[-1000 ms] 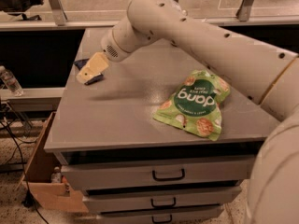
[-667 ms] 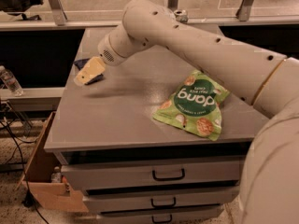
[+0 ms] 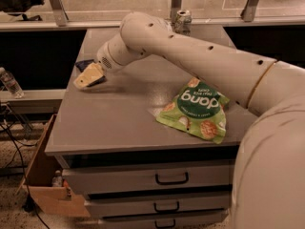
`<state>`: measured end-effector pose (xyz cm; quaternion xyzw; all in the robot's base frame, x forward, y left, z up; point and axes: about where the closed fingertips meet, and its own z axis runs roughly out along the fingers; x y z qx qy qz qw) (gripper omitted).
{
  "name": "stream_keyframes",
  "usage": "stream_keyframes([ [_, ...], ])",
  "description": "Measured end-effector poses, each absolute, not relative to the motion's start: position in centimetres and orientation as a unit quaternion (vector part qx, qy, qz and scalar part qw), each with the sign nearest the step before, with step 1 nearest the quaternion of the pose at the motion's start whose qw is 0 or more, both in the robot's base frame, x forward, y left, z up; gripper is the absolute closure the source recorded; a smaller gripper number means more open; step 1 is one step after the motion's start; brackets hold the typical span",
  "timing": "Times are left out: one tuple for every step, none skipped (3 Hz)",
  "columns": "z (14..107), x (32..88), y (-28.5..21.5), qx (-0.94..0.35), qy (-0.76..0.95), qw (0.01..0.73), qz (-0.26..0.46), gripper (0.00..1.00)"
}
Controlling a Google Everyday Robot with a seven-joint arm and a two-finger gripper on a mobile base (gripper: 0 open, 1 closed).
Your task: Move rxbar blueberry near 7up can
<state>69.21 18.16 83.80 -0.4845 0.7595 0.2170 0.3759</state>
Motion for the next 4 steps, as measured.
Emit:
stream_keyframes([
  [83.6, 69.6, 18.6, -0.477, 0.761, 0.380, 0.219, 0.39],
  [83.7, 69.7, 18.0, -0.471, 0.766, 0.382, 0.214, 0.62],
  [84.4, 69.2, 15.8, -0.465, 0.773, 0.386, 0.194, 0.93],
  [86.2, 68.2, 13.6, -0.468, 0.774, 0.391, 0.169, 1.00],
])
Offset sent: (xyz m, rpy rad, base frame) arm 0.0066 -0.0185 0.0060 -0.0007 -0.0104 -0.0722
